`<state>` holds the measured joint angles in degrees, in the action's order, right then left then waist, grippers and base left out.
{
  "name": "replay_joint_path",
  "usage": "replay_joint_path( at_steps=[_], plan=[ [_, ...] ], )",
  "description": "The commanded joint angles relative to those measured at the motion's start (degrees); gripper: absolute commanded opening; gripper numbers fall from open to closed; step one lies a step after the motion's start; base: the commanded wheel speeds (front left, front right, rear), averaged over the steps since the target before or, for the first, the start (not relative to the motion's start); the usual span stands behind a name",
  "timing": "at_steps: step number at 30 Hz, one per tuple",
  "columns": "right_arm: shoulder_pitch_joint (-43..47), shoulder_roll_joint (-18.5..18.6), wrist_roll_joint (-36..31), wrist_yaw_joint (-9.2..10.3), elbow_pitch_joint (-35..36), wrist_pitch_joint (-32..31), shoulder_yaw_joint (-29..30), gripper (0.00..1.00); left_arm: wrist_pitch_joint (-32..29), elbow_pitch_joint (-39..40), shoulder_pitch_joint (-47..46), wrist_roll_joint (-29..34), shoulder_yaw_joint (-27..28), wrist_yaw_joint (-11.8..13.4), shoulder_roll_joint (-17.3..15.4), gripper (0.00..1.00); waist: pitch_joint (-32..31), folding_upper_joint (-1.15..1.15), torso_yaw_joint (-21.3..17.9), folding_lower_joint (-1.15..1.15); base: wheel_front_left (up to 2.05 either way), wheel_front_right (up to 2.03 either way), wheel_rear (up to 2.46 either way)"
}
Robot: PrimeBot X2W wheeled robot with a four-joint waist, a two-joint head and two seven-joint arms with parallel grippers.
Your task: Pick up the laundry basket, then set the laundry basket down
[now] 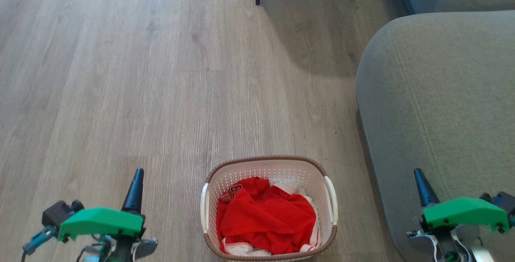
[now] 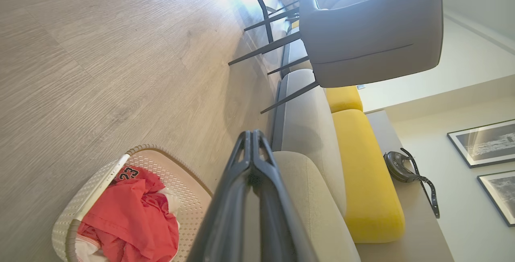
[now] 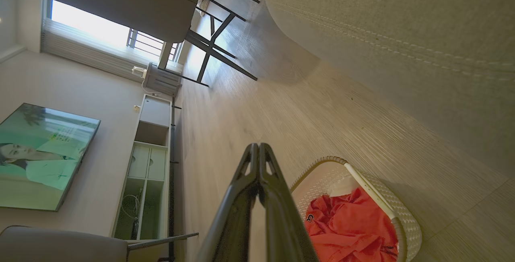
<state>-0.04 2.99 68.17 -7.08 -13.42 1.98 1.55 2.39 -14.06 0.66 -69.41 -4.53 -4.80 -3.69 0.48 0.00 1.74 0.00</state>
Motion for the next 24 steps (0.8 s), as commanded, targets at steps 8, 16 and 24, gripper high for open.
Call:
replay_joint_path(
  at_steps=[8,16,24],
  plan=[
    [-3.6,1.3,6.4,-0.31,1.2,-1.7,0.2,0.0,-1.8,1.2,-4.3,-6.1,3.5,-1.0,-0.9,0.0,-0.1,0.0,-0.4,0.0,0.0,0.0,0.0],
    [-4.1,1.3,10.8,-0.33,0.8,-2.9,0.9,0.0,-3.0,0.9,-4.8,-10.3,4.7,-1.4,-0.9,0.0,-0.1,0.0,-0.7,0.0,0.0,0.0,0.0],
    [-4.8,1.3,15.8,-0.36,0.4,-4.2,1.6,0.0,-4.4,0.7,-5.5,-15.1,6.1,-1.8,-0.8,0.0,-0.2,0.0,-1.0,0.0,0.0,0.0,0.0]
  ],
)
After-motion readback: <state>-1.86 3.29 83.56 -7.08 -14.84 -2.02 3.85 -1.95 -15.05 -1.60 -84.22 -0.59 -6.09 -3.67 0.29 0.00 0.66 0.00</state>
